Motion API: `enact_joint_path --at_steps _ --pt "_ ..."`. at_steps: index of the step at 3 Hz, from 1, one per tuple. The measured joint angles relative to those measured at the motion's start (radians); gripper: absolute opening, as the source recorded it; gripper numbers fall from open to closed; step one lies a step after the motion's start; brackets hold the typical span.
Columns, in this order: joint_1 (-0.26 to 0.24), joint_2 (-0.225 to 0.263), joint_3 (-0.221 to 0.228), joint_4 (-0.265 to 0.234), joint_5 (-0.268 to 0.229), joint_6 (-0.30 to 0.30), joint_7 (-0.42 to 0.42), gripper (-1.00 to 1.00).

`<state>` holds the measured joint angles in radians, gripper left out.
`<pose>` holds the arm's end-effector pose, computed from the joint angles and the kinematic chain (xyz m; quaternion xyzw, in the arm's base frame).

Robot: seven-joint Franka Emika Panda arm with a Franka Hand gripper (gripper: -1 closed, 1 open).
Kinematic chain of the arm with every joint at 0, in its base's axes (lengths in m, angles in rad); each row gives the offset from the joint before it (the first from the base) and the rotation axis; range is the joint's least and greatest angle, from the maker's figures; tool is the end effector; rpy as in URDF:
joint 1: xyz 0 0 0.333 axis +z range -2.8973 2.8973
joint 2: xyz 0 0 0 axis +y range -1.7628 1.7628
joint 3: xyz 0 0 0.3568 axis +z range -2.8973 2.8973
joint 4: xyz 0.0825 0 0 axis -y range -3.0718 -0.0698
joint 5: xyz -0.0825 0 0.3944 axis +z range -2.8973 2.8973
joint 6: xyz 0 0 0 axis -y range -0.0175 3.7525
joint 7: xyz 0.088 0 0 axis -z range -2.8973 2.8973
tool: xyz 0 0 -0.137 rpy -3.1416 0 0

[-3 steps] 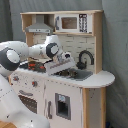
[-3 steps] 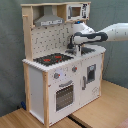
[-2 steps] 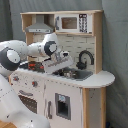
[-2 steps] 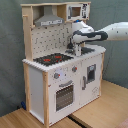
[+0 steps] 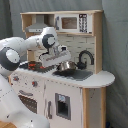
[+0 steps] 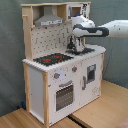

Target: Play with the kitchen

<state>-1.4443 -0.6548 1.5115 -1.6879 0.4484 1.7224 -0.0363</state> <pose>0.5527 0.2514 0.5364 0.9931 0.0328 0.0457 0.1031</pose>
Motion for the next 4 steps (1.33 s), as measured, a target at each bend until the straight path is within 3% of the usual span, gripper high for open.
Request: enact_joint_path --at_steps 2,3,4 --pt "0.073 -0.006 -0.132 -0.019 -0.005 -0.146 0.004 -1.00" --pt "0.124 -0.006 -0.138 -0.003 0.006 -0.055 0.021 -1.00" --pt "0.156 -0.006 -0.116 0.019 0.029 0.032 0.041 -1.00"
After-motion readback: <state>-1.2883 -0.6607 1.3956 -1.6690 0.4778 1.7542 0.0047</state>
